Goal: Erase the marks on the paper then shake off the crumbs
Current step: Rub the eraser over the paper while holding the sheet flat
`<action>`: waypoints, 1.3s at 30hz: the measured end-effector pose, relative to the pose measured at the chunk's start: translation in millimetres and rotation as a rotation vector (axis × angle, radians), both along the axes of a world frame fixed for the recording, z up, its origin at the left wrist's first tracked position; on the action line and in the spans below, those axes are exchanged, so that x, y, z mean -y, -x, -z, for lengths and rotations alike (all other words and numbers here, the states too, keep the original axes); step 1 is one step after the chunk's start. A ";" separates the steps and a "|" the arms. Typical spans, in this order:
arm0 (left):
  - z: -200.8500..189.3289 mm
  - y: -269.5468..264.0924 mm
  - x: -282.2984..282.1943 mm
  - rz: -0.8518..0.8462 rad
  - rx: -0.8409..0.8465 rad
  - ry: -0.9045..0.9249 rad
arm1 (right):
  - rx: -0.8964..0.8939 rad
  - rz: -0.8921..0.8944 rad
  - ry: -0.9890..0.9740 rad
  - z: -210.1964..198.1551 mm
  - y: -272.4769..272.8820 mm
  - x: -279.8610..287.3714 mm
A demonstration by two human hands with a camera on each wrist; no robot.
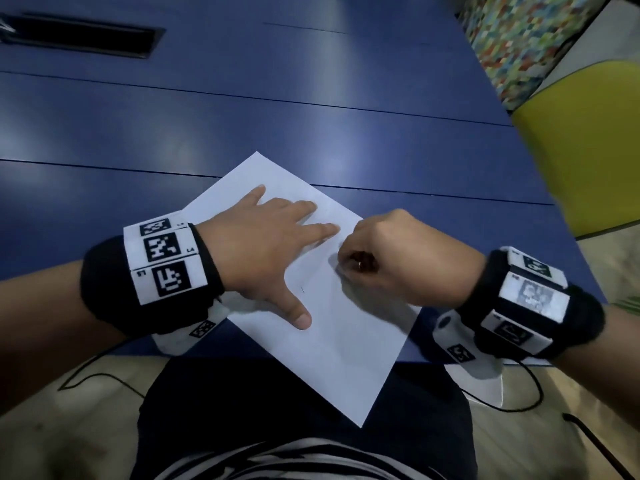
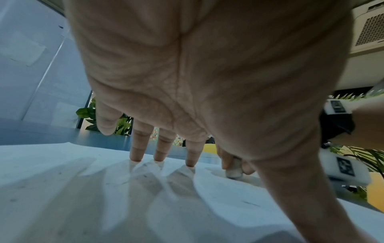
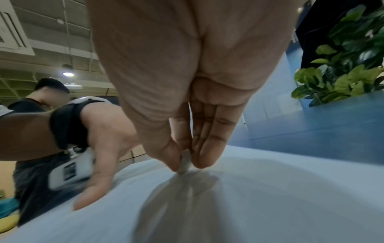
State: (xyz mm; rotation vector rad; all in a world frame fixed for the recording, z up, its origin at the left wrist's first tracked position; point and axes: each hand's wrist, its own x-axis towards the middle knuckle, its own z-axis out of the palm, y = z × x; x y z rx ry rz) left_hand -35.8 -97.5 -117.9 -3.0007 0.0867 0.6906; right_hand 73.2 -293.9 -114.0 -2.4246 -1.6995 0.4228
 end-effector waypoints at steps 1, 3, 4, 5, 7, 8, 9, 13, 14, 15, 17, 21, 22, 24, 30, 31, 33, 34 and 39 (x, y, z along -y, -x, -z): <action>0.3 -0.3 -0.1 0.004 0.002 -0.003 | 0.015 0.003 0.009 -1.7 -3.9 -2.0; 0.8 -0.8 -0.6 0.007 0.004 -0.004 | 0.042 0.065 -0.018 -4.7 -17.6 -5.3; 1.3 -0.8 -0.9 0.007 0.004 -0.003 | 0.051 0.092 -0.035 -5.4 -22.3 -5.9; 1.5 -0.8 -1.1 0.007 0.006 -0.001 | 0.061 0.100 -0.040 -4.4 -23.5 -5.6; 1.8 -0.6 -1.4 0.006 0.011 -0.005 | 0.078 0.040 0.004 -1.2 -12.3 -5.1; 1.7 -0.2 -1.3 0.007 0.008 -0.008 | 0.069 -0.008 0.036 -0.8 -3.4 -4.3; 1.4 -0.4 -0.8 0.008 0.005 -0.012 | 0.054 -0.036 0.063 -0.8 0.6 -3.9; 0.9 -1.5 0.5 0.020 0.000 -0.032 | 0.060 0.059 -0.005 -8.5 -21.5 -6.4; 1.1 -1.2 0.4 0.020 -0.001 -0.036 | 0.061 0.067 -0.021 -8.3 -23.4 -5.9; 1.1 -1.1 0.2 0.016 -0.003 -0.035 | 0.063 0.049 -0.018 -7.0 -20.9 -5.2; 0.5 -0.9 0.3 0.007 -0.010 -0.029 | 0.051 -0.036 0.032 -5.4 -8.2 -3.7; 0.7 -2.1 1.2 0.023 -0.010 -0.046 | 0.030 0.033 0.019 -10.5 -22.7 -3.0; 0.7 -2.2 1.2 0.025 -0.008 -0.048 | 0.034 0.059 -0.006 -10.5 -27.0 -2.3; 0.7 -1.6 0.6 0.019 -0.010 -0.044 | 0.042 0.037 -0.014 -8.0 -24.2 -0.5; -0.1 -0.9 1.1 0.019 -0.005 -0.046 | 0.003 0.098 -0.006 -12.1 -27.5 4.4; -0.4 -0.9 1.4 0.018 -0.005 -0.048 | 0.013 0.108 -0.016 -11.2 -27.7 5.2; -1.5 -0.9 1.2 0.013 -0.013 -0.041 | 0.038 0.058 0.006 -8.7 -18.8 5.3; -1.8 -0.1 1.0 0.014 -0.017 -0.038 | 0.039 0.031 0.019 -9.5 -12.9 5.2; -2.5 -2.9 8.9 0.001 0.060 -0.090 | 0.030 0.154 0.003 -21.8 -17.6 23.5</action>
